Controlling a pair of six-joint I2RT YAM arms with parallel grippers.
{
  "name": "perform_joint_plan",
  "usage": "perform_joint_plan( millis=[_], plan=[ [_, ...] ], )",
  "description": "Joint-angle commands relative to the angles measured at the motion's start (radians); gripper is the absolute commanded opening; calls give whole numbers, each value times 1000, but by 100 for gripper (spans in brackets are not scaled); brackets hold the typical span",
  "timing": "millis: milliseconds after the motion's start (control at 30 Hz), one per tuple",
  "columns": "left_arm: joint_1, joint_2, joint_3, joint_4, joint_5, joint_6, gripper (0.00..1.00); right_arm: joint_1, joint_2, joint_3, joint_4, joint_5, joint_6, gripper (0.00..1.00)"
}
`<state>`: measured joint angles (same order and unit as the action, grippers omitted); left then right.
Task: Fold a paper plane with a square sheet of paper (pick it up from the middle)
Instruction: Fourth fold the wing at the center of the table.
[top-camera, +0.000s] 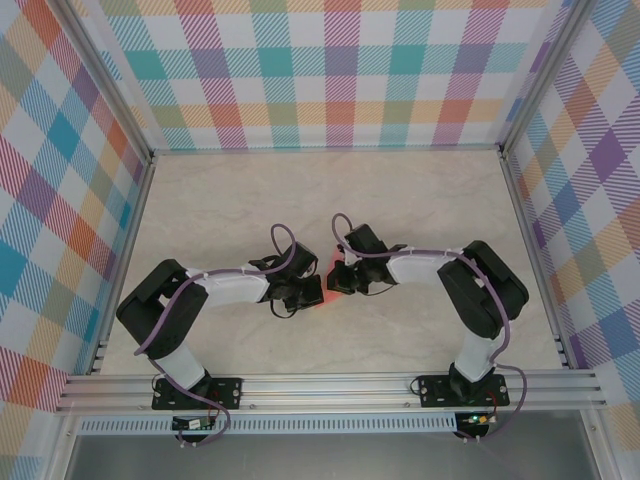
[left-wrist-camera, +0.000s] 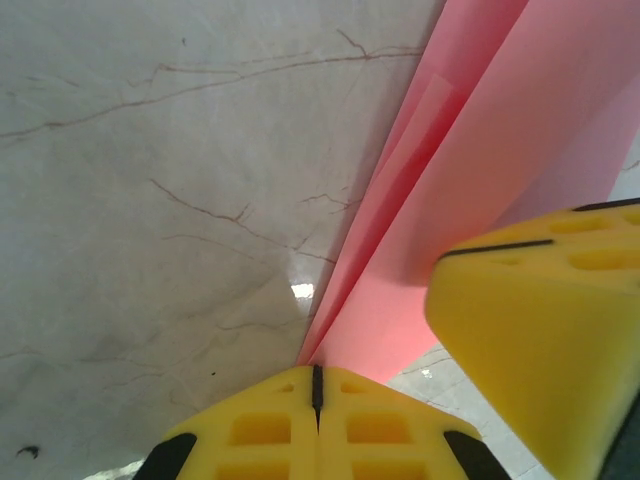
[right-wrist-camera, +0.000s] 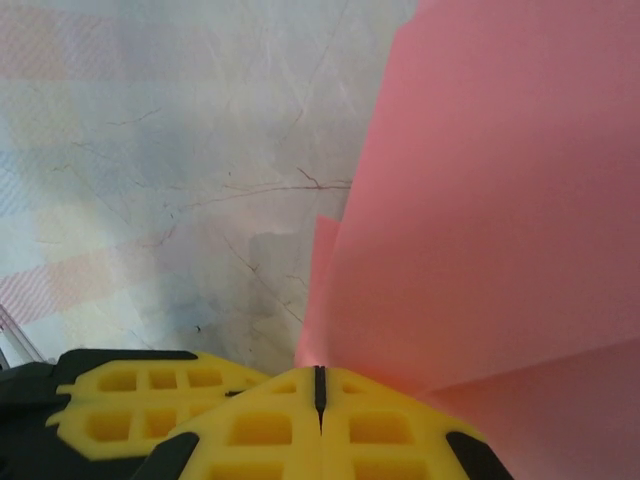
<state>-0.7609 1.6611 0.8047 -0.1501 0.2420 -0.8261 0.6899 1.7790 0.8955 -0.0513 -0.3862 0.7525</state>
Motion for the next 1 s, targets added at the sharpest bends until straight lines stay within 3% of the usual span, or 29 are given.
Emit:
perform_joint_plan(
  millis=[0, 700, 867, 967],
  plan=[
    [-7, 25, -49, -161, -40, 4, 0, 20, 20, 3, 44, -16, 46, 0],
    [-10, 35, -42, -151, -37, -5, 0, 101, 39, -35, 54, 36, 269, 0],
    [-10, 37, -44, -168, -43, -8, 0, 89, 47, -12, -39, 151, 205, 0],
    [-10, 34, -54, -187, -46, -6, 0, 30, 56, -9, -50, 185, 150, 0]
  ],
)
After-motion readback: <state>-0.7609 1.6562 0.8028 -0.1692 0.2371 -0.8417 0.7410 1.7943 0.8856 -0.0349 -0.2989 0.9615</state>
